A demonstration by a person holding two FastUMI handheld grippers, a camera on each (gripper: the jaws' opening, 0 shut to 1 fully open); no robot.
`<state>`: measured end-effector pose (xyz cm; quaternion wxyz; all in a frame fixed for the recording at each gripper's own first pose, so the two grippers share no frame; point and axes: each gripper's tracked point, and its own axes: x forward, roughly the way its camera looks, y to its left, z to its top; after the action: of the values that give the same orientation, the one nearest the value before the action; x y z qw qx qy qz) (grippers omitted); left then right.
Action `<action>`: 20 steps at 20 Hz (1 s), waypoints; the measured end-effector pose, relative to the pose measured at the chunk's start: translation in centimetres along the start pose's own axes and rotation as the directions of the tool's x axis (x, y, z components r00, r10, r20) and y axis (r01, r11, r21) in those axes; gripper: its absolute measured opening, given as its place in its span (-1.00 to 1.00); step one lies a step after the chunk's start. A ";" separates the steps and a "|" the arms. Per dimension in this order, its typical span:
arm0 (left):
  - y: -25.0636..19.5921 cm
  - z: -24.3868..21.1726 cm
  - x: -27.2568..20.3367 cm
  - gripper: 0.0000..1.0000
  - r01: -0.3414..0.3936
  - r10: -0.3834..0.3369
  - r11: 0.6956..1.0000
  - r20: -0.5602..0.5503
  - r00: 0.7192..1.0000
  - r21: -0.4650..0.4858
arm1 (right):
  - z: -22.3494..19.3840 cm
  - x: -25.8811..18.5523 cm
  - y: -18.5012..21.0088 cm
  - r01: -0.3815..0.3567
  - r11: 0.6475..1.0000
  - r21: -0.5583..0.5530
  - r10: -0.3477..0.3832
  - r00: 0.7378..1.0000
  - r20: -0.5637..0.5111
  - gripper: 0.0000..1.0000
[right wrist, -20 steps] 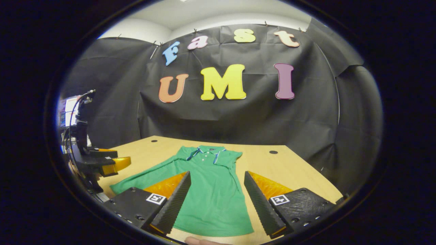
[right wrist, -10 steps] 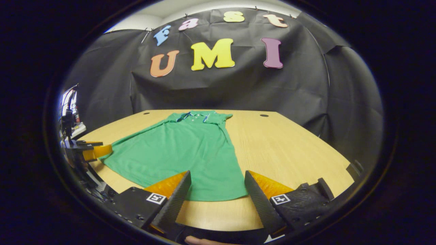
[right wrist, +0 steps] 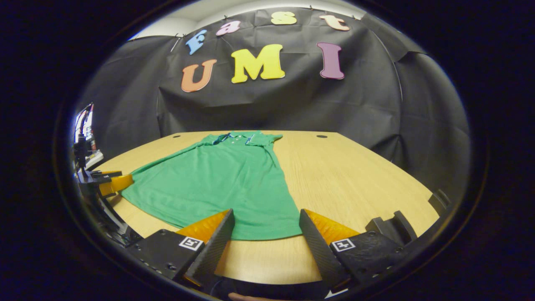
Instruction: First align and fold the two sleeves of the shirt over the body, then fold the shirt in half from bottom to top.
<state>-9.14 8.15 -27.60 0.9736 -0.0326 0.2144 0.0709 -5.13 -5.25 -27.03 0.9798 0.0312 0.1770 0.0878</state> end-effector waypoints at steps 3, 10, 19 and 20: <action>0.1 0.0 0.1 0.96 0.003 -0.003 1.000 0.003 1.000 0.002 | -0.1 -0.1 -0.6 -0.010 1.000 -0.002 0.010 1.000 0.007 0.94; 0.3 -0.1 0.1 0.96 0.003 -0.003 1.000 0.008 1.000 -0.004 | -0.2 -0.1 -1.3 -0.019 1.000 0.002 0.019 1.000 0.006 0.93; 0.7 0.4 0.9 0.04 -0.015 0.015 0.999 0.005 1.000 -0.042 | -0.1 1.2 -0.1 -0.027 0.999 0.039 0.026 0.999 0.031 -0.46; 0.4 0.3 1.0 -0.33 -0.002 0.002 0.999 -0.004 1.000 -0.038 | -0.1 1.4 0.5 -0.047 0.998 0.044 0.046 0.999 0.023 -0.48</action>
<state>-8.17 8.74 -27.82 0.9724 -0.0510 0.2149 0.0758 -3.99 -4.48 -27.54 0.9784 0.0579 0.1674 0.1065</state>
